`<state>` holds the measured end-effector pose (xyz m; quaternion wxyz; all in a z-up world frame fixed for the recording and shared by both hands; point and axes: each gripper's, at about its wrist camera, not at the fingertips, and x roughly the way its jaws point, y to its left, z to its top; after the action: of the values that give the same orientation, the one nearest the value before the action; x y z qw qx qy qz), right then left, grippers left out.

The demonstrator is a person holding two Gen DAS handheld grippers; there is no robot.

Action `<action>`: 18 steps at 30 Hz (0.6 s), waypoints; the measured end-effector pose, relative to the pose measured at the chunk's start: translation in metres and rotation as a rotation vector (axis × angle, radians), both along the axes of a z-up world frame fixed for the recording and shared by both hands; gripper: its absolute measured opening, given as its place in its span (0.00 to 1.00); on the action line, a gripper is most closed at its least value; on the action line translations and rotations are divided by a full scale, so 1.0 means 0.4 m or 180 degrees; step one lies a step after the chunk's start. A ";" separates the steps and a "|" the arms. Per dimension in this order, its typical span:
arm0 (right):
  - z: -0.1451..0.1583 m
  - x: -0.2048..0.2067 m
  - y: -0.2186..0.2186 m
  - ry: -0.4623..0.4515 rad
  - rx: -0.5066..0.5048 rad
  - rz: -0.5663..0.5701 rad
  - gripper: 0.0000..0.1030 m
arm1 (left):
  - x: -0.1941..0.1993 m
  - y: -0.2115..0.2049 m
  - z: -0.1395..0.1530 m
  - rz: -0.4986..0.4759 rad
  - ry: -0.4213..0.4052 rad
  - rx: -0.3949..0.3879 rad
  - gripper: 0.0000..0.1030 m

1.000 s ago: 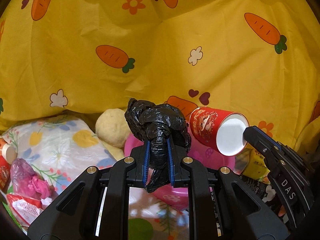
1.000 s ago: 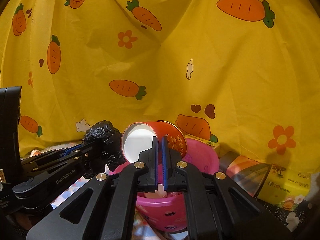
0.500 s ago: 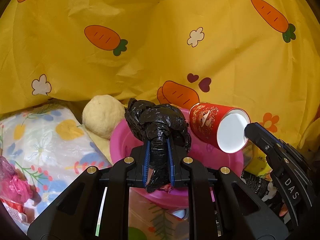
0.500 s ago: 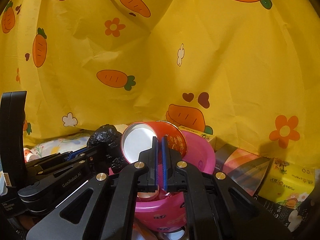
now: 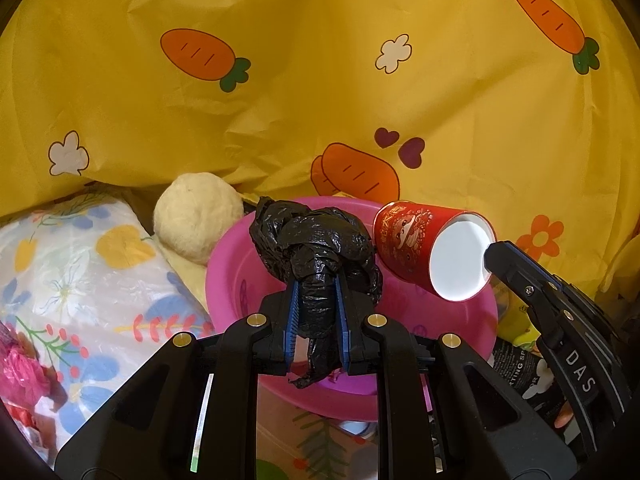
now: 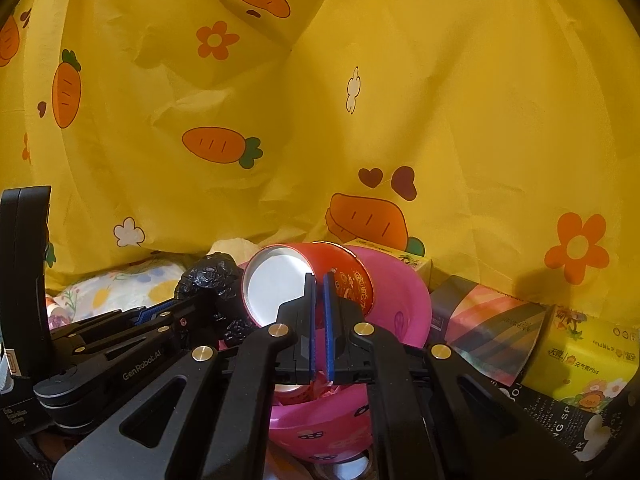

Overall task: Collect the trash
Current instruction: 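Carry the black bag and red cup over the pink bucket and release both, then move both grippers back to the table toward the red-white wrapper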

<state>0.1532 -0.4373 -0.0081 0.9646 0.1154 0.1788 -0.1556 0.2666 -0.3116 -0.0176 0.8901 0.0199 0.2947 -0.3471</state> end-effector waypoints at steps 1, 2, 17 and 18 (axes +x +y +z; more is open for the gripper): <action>-0.001 0.003 0.000 0.0005 0.0003 0.0006 0.04 | 0.001 0.000 -0.001 -0.0007 0.0014 0.0005 0.15; -0.002 0.004 0.000 0.0012 0.0005 0.0011 0.04 | 0.001 0.000 -0.002 -0.0016 0.0022 0.0006 0.17; -0.017 0.019 -0.007 0.0084 0.0080 0.0036 0.09 | -0.012 0.098 0.023 0.0257 -0.0076 -0.0195 0.83; -0.016 0.017 -0.007 0.0070 0.0094 0.0036 0.20 | -0.016 0.108 0.025 0.0302 -0.0097 -0.0201 0.85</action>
<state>0.1602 -0.4400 -0.0145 0.9617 0.1269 0.1923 -0.1488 0.2601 -0.2684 -0.0076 0.9101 -0.0169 0.2707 -0.3132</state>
